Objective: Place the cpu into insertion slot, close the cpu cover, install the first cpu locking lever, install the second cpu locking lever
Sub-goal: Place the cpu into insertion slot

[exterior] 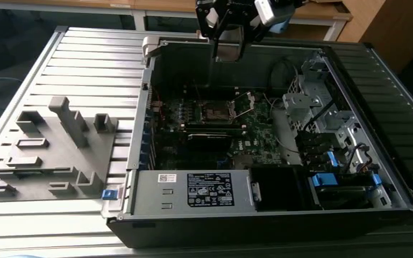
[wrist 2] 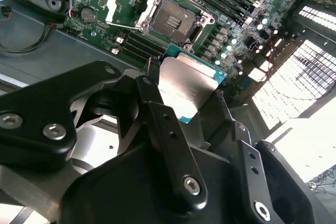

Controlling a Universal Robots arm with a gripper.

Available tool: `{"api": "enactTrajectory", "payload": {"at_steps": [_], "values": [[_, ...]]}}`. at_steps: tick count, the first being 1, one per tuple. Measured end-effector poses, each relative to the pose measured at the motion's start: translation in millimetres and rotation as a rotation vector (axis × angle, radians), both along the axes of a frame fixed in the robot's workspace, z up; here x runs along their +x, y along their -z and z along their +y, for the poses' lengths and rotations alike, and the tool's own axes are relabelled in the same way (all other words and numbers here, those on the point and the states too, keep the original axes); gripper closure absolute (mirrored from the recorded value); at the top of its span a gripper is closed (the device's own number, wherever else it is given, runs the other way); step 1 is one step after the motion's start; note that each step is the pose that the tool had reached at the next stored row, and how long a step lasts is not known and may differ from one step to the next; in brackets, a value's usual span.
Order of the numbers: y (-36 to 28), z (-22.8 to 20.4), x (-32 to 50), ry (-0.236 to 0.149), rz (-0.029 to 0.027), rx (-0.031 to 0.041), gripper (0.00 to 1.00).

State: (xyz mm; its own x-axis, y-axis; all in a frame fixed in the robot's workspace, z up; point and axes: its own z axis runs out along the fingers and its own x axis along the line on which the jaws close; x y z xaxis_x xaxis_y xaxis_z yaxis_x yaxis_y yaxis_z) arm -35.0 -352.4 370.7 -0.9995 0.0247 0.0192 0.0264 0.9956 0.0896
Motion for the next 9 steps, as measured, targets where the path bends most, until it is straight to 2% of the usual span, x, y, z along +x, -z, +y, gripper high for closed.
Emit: {"api": "enactTrajectory", "payload": {"at_steps": [9], "values": [[2.9, 0.0, 0.0, 0.0, 0.0001, -0.0001, 0.46]]}}
